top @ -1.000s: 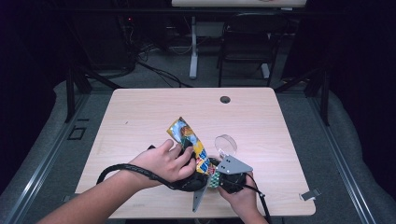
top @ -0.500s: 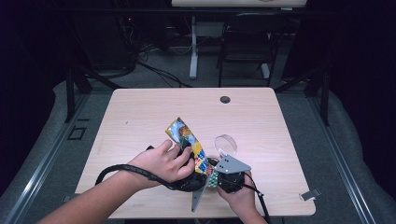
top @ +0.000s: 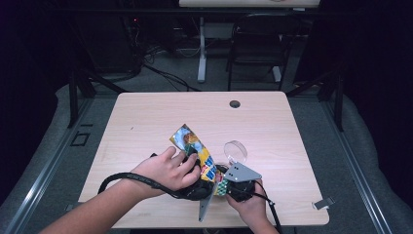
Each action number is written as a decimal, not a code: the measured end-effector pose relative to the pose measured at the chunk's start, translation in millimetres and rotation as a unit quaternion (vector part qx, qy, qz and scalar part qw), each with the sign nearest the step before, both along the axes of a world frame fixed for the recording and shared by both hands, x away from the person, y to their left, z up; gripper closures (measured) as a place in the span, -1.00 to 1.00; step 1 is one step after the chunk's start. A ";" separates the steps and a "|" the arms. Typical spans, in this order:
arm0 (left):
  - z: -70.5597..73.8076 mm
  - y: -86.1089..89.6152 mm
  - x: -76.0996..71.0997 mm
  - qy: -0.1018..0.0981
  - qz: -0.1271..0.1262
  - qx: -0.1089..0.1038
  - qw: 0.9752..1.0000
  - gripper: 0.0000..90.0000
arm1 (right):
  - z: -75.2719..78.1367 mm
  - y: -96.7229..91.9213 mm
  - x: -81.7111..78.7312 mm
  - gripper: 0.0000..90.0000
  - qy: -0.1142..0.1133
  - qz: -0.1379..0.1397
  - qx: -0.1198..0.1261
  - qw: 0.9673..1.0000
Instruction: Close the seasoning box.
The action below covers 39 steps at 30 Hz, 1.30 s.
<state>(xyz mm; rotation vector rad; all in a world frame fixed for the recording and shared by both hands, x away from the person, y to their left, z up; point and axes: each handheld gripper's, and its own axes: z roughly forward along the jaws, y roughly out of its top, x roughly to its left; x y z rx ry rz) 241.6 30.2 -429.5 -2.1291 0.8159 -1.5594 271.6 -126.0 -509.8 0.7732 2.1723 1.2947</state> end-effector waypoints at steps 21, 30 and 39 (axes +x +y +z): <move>-3.8 11.9 5.6 0.025 0.021 -0.054 0.998 0.92 | 2.8 -0.5 -1.7 0.58 -0.005 -0.002 -0.010 1.000; -6.1 15.6 6.7 0.037 0.029 -0.074 0.996 0.92 | 3.6 -0.8 -2.1 0.59 -0.005 -0.003 -0.012 1.000; -9.1 20.5 9.1 0.052 0.043 -0.098 0.993 0.92 | 4.0 -1.3 -2.1 0.59 -0.011 -0.005 -0.012 1.000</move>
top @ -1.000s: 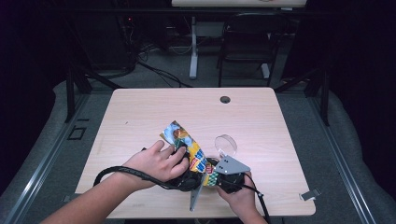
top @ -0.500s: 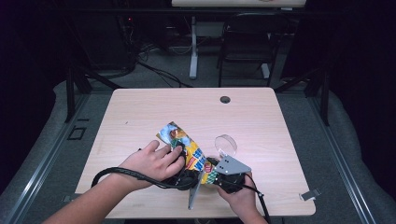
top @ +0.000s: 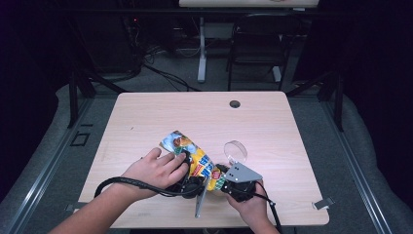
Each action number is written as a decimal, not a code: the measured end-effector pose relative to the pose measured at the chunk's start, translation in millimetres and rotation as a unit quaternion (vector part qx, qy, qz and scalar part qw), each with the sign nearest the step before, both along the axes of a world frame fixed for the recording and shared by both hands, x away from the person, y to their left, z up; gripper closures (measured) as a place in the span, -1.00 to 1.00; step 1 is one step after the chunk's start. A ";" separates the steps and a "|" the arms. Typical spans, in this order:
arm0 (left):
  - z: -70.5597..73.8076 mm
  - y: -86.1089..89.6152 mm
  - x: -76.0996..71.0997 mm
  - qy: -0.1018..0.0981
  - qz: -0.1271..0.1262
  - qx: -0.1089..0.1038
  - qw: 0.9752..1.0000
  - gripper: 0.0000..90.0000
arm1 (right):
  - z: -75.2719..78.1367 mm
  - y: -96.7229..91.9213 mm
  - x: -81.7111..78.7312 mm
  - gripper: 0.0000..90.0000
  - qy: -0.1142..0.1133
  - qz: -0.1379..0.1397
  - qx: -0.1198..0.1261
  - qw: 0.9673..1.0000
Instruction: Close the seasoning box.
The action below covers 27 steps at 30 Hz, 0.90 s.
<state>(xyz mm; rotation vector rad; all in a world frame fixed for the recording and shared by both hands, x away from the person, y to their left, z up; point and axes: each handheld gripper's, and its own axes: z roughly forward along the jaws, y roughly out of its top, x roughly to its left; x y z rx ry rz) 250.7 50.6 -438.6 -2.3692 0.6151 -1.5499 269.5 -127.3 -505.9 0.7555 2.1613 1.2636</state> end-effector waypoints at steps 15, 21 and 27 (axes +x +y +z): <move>-5.8 8.1 1.7 0.026 0.019 -0.038 0.999 0.93 | 0.3 0.3 -0.6 0.60 -0.004 -0.001 0.000 1.000; -9.9 10.5 2.4 0.035 0.023 -0.054 0.998 0.94 | 0.5 1.3 -1.7 0.68 -0.009 0.000 -0.002 1.000; -11.8 13.2 2.3 0.043 0.029 -0.064 0.997 0.94 | 0.2 1.8 -1.5 0.68 -0.009 0.002 -0.005 1.000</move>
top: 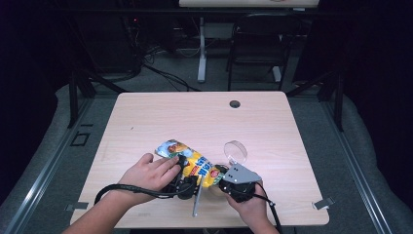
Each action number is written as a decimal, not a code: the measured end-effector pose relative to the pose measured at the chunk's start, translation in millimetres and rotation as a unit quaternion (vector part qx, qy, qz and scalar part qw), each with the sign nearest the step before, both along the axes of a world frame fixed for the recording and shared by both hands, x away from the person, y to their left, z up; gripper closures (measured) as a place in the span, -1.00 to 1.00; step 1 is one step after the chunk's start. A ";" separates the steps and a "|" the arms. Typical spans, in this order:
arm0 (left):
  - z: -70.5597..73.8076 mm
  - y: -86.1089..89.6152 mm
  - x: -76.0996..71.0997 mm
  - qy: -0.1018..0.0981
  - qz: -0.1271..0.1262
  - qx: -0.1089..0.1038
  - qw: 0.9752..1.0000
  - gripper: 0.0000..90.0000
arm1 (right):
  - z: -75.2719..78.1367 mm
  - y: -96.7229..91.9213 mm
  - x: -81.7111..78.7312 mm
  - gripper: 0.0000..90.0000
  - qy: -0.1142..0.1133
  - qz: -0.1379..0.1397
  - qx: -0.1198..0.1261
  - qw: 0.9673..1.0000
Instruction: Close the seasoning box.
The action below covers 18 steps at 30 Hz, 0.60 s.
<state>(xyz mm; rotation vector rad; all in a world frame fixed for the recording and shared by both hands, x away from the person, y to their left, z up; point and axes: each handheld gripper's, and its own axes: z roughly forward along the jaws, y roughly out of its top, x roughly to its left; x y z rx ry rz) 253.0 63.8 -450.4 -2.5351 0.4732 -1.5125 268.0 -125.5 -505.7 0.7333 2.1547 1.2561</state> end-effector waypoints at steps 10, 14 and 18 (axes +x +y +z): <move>-5.9 6.3 0.7 0.014 0.010 -0.040 0.999 0.94 | -0.2 0.8 -0.3 0.68 -0.001 0.001 -0.002 1.000; -8.5 8.5 1.4 0.020 0.014 -0.058 0.998 0.94 | -0.5 0.9 -0.3 0.68 -0.001 0.001 -0.004 1.000; -11.1 11.2 1.8 0.026 0.020 -0.076 0.997 0.94 | -0.3 1.2 -0.2 0.68 -0.001 0.000 -0.005 1.000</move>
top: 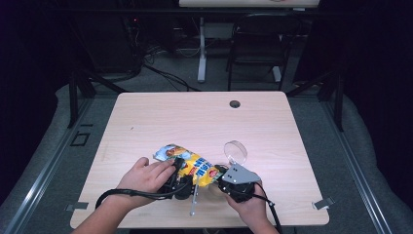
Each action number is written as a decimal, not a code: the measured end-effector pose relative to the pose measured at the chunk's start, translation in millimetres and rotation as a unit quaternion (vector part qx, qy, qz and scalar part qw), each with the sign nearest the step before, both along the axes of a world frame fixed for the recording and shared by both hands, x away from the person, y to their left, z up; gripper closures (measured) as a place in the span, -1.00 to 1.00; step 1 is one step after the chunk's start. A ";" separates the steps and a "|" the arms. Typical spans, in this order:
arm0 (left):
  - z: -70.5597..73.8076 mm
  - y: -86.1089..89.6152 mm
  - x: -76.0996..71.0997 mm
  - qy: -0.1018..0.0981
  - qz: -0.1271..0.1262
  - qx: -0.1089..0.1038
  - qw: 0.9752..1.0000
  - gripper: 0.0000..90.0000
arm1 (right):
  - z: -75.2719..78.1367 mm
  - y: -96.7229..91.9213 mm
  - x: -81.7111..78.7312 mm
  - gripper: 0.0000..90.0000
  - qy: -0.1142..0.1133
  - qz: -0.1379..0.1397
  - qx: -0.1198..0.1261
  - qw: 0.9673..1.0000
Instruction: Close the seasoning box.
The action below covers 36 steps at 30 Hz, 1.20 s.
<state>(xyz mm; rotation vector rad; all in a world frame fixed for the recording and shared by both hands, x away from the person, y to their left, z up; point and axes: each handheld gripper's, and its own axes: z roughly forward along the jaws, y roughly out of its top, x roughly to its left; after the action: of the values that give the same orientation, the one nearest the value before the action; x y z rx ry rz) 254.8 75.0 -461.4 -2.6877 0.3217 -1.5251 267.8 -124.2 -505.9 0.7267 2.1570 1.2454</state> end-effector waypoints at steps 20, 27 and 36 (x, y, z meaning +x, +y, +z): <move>-16.1 11.1 3.4 0.025 0.015 -0.078 0.997 0.94 | -2.9 2.5 0.7 0.67 -0.002 -0.002 -0.009 1.000; -21.5 15.7 4.7 0.037 0.021 -0.118 0.992 0.94 | -4.0 2.6 1.2 0.67 -0.006 0.001 -0.008 1.000; -30.2 22.2 4.7 0.054 0.028 -0.163 0.985 0.94 | -3.9 2.1 1.0 0.66 -0.007 0.004 -0.005 1.000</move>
<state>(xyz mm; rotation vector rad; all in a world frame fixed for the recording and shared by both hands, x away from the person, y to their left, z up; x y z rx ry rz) 259.5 97.2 -491.6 -3.0017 -0.0044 -1.5393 268.9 -122.1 -509.9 0.7051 2.1551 1.2393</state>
